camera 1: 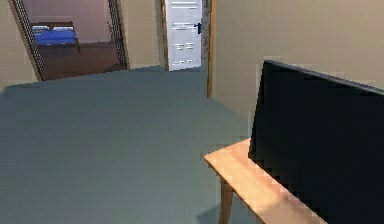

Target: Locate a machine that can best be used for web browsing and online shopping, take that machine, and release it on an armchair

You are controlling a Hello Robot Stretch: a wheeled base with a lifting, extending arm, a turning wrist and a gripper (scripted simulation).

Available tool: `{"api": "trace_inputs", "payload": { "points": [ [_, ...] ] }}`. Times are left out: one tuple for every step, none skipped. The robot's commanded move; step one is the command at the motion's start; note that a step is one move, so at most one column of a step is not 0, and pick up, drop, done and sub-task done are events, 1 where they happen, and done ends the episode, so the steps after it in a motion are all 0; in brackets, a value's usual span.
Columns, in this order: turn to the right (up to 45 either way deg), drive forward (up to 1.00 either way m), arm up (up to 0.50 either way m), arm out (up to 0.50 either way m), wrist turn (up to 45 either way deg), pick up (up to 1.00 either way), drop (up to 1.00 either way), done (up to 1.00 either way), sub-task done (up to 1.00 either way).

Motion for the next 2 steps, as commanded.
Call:
{"api": "trace_inputs", "payload": {
  "points": [
    [0.0, 0.0, 0.0, 0.0, -15.0, 0.0, 0.0, 0.0, 0.0],
    [0.0, 0.0, 0.0, -0.24, 0.0, 0.0, 0.0, 0.0, 0.0]
  ]
}}
